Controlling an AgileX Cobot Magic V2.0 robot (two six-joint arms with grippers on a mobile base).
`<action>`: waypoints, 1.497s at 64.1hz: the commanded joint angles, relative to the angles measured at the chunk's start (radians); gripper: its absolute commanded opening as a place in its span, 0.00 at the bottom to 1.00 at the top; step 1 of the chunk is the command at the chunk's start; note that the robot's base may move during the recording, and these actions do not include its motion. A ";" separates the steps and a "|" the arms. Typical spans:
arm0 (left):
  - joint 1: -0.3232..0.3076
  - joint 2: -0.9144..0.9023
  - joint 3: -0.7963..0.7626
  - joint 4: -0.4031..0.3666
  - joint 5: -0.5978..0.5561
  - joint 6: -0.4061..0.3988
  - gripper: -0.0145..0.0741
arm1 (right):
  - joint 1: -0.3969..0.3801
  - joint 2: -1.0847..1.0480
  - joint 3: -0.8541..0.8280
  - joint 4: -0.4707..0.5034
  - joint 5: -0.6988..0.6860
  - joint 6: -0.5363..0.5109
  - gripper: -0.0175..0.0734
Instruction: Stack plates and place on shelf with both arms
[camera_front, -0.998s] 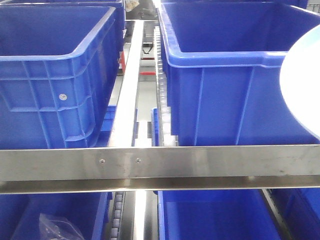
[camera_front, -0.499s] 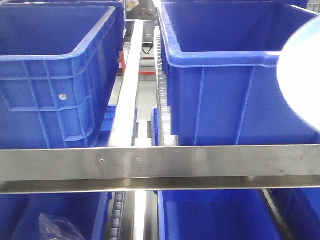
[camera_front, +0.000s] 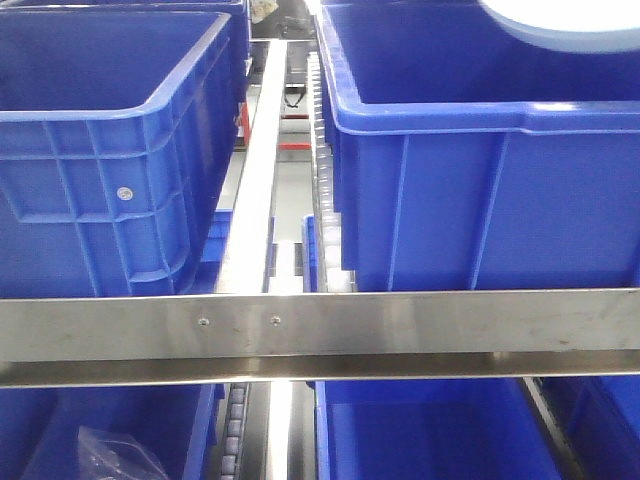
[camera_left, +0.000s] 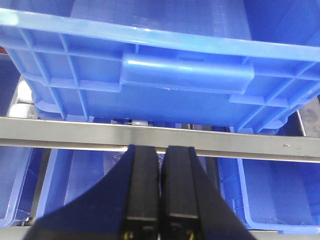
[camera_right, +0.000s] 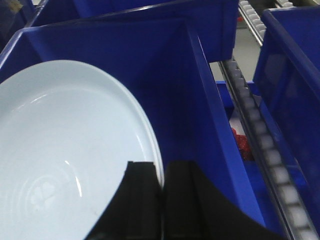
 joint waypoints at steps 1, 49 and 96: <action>-0.004 0.005 -0.030 -0.003 -0.079 -0.007 0.26 | -0.005 0.108 -0.140 -0.006 -0.102 0.002 0.23; -0.004 0.005 -0.030 -0.003 -0.079 -0.007 0.26 | -0.003 -0.034 -0.026 0.001 -0.074 0.006 0.31; -0.004 0.005 -0.030 -0.003 -0.079 -0.007 0.26 | -0.007 -0.955 0.705 0.001 -0.085 0.006 0.23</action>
